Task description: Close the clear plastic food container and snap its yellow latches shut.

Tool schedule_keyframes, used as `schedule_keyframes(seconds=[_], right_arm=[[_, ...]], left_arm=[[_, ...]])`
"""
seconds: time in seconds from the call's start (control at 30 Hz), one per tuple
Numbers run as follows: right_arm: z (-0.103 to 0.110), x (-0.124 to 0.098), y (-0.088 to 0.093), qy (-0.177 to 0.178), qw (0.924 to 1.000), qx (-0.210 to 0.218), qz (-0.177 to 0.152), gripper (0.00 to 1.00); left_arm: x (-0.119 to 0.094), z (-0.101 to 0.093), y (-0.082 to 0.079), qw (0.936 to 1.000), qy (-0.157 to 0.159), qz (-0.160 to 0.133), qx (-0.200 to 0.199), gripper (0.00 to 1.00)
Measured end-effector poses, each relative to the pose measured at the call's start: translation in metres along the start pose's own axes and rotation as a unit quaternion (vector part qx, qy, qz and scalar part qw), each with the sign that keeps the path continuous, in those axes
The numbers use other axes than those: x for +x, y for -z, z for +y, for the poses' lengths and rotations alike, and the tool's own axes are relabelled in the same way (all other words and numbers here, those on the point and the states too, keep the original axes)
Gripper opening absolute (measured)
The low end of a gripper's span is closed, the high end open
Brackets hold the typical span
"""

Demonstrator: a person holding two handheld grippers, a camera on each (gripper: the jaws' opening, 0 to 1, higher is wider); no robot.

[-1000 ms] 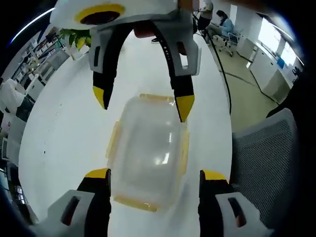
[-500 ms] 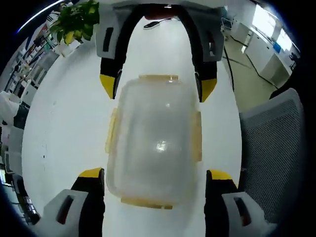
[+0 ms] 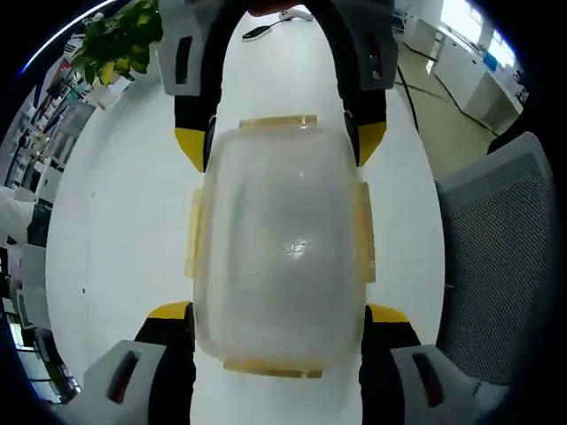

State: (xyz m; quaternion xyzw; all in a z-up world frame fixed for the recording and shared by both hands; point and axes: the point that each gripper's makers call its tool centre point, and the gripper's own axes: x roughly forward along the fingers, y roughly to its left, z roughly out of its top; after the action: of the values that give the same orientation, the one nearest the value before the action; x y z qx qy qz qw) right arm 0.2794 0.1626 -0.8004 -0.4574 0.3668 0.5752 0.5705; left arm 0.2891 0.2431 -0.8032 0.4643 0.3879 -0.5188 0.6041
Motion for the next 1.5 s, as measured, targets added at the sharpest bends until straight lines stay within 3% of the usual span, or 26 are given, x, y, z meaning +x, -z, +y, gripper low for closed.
schedule_keyframes(seconds=[0.37,0.77,1.17,1.5], right_arm=[[0.004,0.002,-0.008,-0.004,0.9999,-0.013,-0.009,0.71],[0.001,0.011,-0.034,-0.011,0.9993,-0.032,-0.017,0.71],[-0.01,0.02,-0.051,-0.009,0.9995,-0.031,0.005,0.71],[-0.02,0.026,-0.064,-0.006,0.9998,-0.015,-0.008,0.72]], left_arm=[[-0.003,-0.007,0.009,0.9998,-0.007,0.008,-0.018,0.73],[-0.01,-0.009,0.035,0.9988,-0.014,0.027,-0.039,0.73],[-0.013,0.0,0.053,0.9987,-0.015,0.035,-0.036,0.73],[-0.015,0.013,0.069,0.999,-0.014,0.034,-0.024,0.73]])
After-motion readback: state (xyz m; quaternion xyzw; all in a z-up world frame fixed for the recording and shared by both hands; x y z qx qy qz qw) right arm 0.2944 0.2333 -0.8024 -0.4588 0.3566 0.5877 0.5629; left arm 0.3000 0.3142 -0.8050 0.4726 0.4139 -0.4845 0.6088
